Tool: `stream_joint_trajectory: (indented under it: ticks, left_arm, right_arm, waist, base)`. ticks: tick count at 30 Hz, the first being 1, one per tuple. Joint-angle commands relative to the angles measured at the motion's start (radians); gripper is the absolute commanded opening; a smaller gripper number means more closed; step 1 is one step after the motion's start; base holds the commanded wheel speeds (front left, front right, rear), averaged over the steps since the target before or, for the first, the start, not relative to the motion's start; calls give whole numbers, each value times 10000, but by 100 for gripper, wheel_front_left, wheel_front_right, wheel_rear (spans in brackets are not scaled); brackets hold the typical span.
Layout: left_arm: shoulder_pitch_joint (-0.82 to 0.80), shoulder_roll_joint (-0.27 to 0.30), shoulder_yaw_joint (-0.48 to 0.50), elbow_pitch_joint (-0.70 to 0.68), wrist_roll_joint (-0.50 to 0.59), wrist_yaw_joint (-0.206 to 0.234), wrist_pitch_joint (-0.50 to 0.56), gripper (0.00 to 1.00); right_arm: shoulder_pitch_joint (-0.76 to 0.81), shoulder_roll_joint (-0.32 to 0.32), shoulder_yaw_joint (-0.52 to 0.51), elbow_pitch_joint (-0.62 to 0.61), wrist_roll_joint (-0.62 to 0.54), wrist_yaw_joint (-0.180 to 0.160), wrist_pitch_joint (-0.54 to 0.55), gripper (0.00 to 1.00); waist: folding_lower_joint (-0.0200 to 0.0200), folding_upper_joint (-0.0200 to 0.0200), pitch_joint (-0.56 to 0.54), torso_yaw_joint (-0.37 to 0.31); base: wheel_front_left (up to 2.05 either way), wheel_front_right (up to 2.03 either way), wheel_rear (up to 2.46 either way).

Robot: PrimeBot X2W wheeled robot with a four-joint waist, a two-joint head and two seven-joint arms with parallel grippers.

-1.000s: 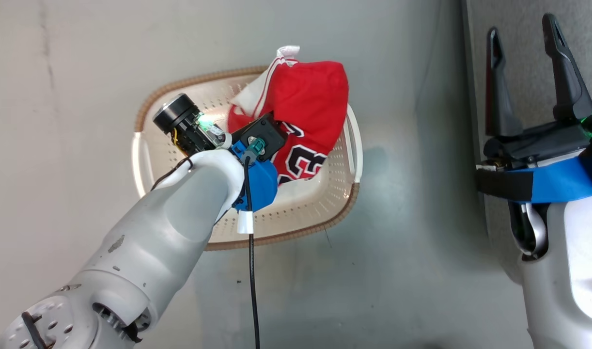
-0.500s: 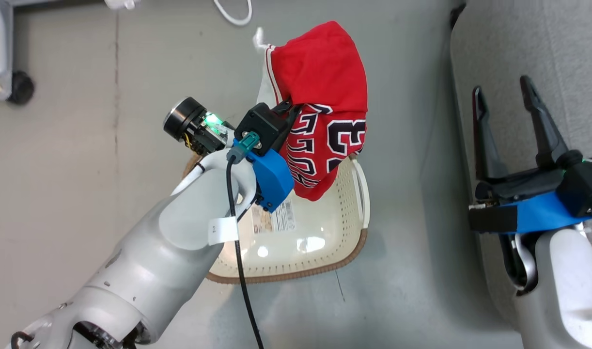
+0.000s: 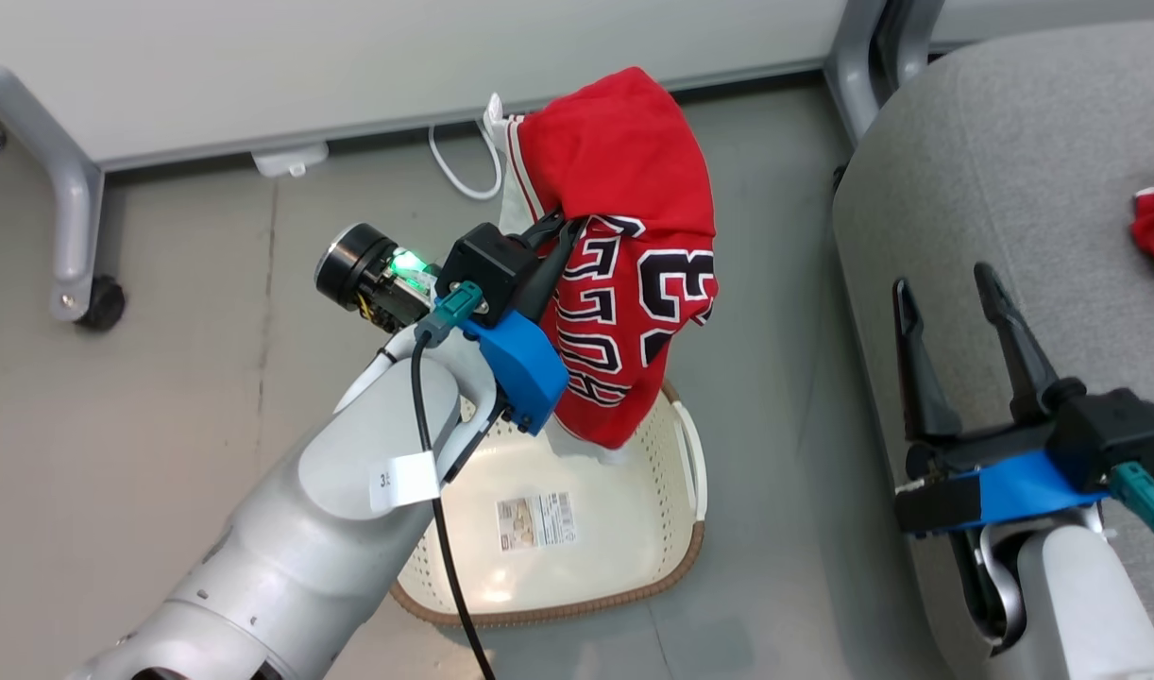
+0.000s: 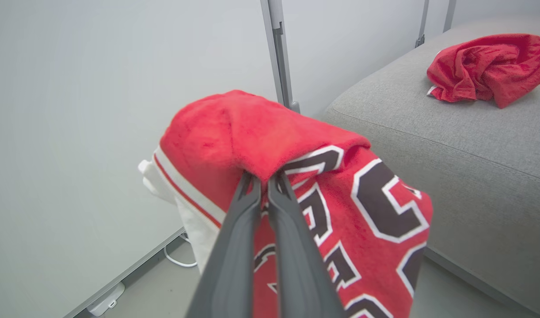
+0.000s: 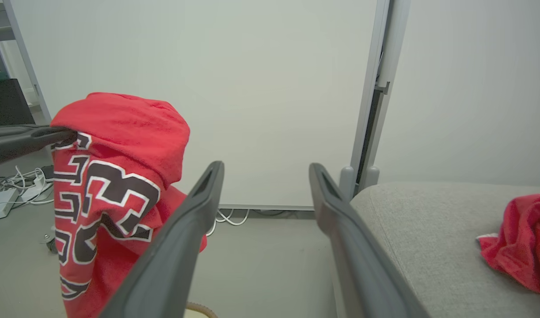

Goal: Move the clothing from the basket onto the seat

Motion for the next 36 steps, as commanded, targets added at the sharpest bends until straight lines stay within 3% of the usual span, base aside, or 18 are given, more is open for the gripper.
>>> stream_joint_trajectory:
  ticks: [1, 19, 29, 36]
  left_arm:
    - [158, -7, 94, -80, 59, -32, -51, 0]
    - [810, -175, 635, -527, 442, -142, -50, 0]
    - [856, -272, 771, -593, 640, -216, -52, 0]
    - [811, -394, 811, -690, 776, -240, -50, 0]
  right_arm:
    - [249, 39, -28, 50, 58, 1, -7, 100]
    - [848, 161, 190, 87, 150, 1, -8, 100]
    - [-100, 173, 1783, -182, 262, 1, -7, 100]
    - [-1149, 187, 2785, 915, 121, 1, -7, 100]
  waist:
    - [2, -1, -368, -37]
    - [2, -1, -1321, 7]
    - [2, -1, -1319, 104]
    - [2, -1, -1185, 303]
  base:
    - [0, 0, 0]
    - [0, 0, 0]
    - [0, 0, 0]
    - [0, 0, 0]
